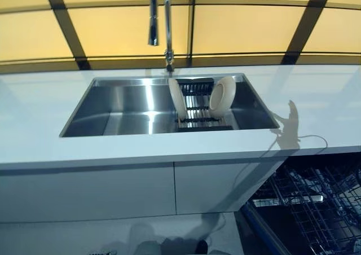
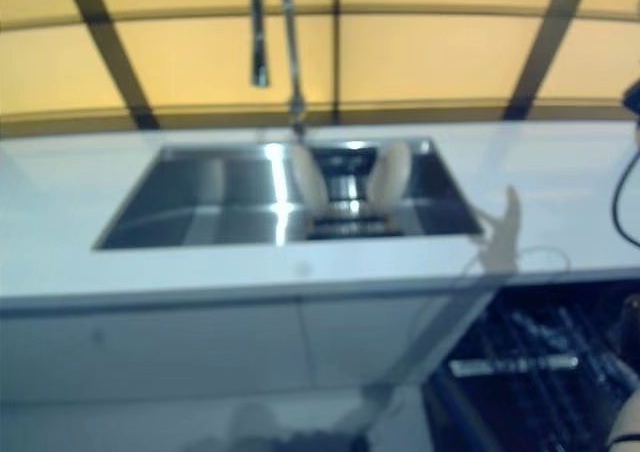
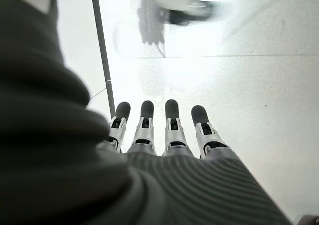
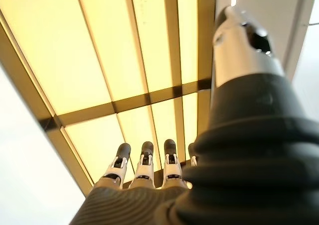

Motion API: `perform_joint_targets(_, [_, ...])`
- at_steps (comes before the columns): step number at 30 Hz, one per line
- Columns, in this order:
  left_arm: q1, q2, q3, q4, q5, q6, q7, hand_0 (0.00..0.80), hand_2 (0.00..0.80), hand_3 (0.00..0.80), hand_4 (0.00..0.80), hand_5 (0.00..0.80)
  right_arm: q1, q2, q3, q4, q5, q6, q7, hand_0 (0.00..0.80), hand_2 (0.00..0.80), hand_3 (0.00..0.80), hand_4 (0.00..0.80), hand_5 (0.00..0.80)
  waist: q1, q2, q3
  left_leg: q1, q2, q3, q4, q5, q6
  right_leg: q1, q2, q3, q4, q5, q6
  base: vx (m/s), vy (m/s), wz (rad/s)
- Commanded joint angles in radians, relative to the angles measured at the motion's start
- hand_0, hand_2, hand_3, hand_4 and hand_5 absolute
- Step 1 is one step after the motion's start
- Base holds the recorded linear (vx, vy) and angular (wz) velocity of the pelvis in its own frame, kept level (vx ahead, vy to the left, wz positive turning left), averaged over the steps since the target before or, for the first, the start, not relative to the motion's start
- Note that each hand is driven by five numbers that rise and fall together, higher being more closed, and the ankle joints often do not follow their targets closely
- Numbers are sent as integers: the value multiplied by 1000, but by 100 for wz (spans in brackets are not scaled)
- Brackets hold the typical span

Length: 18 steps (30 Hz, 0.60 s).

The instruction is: Take plates into dishwasher

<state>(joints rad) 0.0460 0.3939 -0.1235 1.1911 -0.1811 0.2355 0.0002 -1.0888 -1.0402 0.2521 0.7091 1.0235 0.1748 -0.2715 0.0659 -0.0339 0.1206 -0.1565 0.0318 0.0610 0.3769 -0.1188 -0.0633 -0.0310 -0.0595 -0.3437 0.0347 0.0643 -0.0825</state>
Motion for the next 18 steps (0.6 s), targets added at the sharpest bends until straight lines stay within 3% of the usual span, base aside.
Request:
perform_joint_targets(1, [-66, 27, -45, -15, -35, -14, 28, 0, 0, 0, 0, 0, -20, -28, -53, -85, -103, 8, 5, 0, 0, 0, 0, 0, 7, -23, 17, 107, -23, 26, -190, 97, 14, 88, -88, 107, 75, -85, 161, 42, 28, -53])
perform_joint_targets(5, [-125, 42, -58, 10, -67, -37, 60, 0, 0, 0, 0, 0, -34, -9, -31, -31, -131, 64, 118, 0, 0, 0, 0, 0, 8, -26, 0, 174, -14, 33, -301, 93, 23, 86, -99, 95, 41, -71, 193, 81, -22, -20])
perform_joint_targets(11, [-132, 50, -62, -25, -51, -63, 22, 0, 0, 0, 0, 0, -84, -8, 32, -16, -116, 99, 173, 0, 0, 0, 0, 0, 4, -38, -13, 171, -9, 85, -282, 56, 34, 75, -116, 89, 5, -57, 205, 63, 9, 18])
perform_joint_targets(13, [-126, 47, -68, -35, -42, -58, 15, 0, 0, 0, 0, 0, -81, 0, 35, -36, -131, 111, 170, 0, 0, 0, 0, 0, 5, -40, -17, 171, -19, 81, -285, 49, 44, 75, -114, 101, 4, -58, 206, 113, 34, 8])
perform_joint_targets(16, [-111, 48, -64, -40, -11, -50, -1, 0, 0, 0, 0, 0, -78, 2, 52, -62, -165, 141, 137, 0, 0, 0, 0, 0, 6, -37, -21, 174, -26, 75, -299, 50, 66, 52, -90, 109, 98, -105, 197, 117, 2, 7])
perform_joint_targets(18, [-101, 59, -71, -48, -20, -48, -3, 0, 0, 0, 0, 0, -73, 2, 56, -99, -191, 167, 111, 0, 0, 0, 0, 0, 2, -36, -14, 177, -16, 53, -306, 59, 69, -2, -108, 140, 196, -70, 209, 111, -129, 25])
